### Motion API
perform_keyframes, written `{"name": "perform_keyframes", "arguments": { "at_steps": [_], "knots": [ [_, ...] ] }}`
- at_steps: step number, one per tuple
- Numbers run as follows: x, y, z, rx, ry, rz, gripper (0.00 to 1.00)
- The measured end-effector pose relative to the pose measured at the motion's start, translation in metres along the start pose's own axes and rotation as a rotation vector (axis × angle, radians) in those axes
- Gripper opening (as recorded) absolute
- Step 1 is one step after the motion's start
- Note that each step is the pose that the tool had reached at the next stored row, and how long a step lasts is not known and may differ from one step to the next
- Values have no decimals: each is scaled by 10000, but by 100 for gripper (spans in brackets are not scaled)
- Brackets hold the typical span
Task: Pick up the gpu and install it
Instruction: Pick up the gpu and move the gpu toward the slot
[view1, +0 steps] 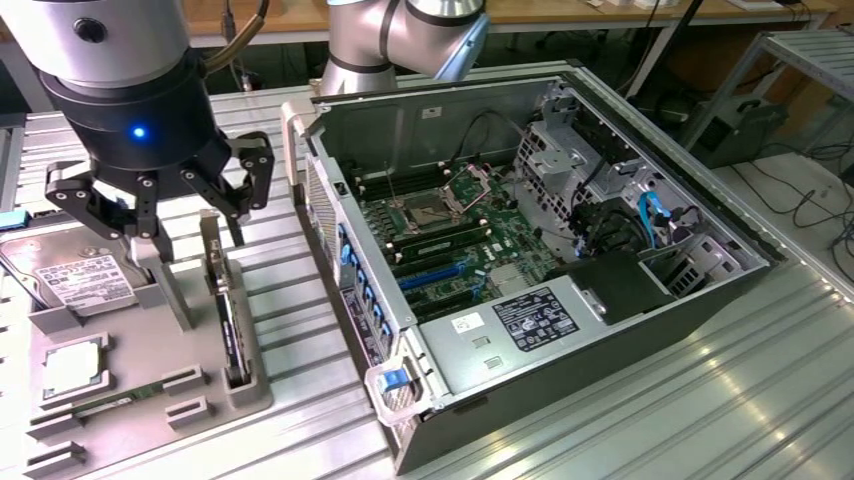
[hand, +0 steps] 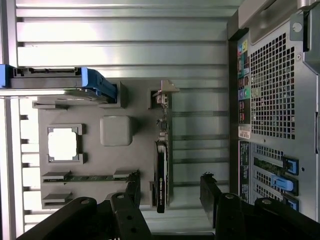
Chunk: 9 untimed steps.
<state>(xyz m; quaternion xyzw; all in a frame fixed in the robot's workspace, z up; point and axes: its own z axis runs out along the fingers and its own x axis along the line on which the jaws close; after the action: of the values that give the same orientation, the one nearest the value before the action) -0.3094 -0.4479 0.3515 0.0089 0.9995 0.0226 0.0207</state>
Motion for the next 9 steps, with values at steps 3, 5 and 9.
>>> {"name": "perform_keyframes", "arguments": {
  "at_steps": [3, 5, 9],
  "knots": [
    [0, -2, 13, 0, 0, 1, 60],
    [1, -5, 22, 0, 0, 1, 60],
    [2, -9, 41, 0, 0, 1, 60]
  ]
}}
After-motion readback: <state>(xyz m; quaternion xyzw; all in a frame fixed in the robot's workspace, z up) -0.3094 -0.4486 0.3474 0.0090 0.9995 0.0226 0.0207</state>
